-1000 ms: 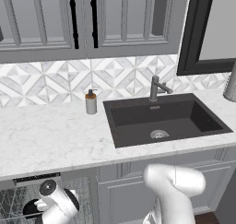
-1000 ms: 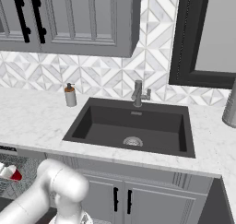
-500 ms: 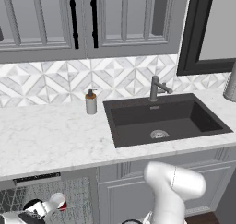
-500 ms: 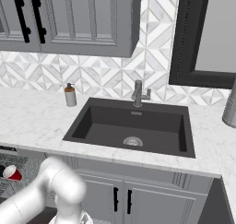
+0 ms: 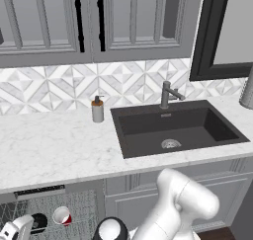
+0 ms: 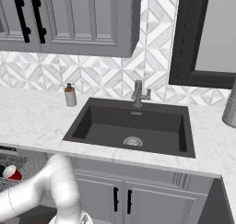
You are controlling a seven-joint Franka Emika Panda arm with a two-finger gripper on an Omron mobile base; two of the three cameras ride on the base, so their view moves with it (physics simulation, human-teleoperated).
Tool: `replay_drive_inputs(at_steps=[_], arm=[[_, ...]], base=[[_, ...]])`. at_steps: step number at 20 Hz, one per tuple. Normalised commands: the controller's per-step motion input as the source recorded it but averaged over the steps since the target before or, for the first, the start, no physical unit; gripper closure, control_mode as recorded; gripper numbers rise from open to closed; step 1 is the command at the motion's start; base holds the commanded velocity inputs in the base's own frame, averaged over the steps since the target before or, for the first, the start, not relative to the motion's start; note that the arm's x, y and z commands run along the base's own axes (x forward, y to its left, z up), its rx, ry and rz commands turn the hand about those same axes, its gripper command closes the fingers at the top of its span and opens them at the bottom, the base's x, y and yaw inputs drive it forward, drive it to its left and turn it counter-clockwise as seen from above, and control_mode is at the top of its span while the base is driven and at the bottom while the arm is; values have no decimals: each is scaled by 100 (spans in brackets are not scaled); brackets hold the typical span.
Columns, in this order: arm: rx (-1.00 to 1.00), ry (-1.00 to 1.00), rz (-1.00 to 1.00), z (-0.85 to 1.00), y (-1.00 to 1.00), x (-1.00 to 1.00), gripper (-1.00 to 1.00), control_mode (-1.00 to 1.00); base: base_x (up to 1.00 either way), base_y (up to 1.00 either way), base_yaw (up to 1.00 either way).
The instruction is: Pick up the cup and bowl from the counter, place them in the dishwasher, and close the dishwasher door.
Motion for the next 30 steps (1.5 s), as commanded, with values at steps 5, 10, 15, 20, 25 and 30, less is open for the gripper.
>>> replay_drive_inputs(at_steps=[5, 10, 15, 20, 25, 30], arm=[[0, 3, 15, -8, -5, 58, -100, -100], [0, 9, 12, -65, 0, 14, -100, -100], [0, 11, 13, -90, 0, 25, -100, -100], [0, 0, 11, -98, -14, 8, -100, -100], [0, 0, 0, -89, -53, -24, -100, -100], [0, 0, 0, -81, -57, -8, -100, -100]], base=[[0, 0, 0], [0, 0, 0], [0, 0, 0], [0, 0, 0], [0, 0, 0], [0, 0, 0]])
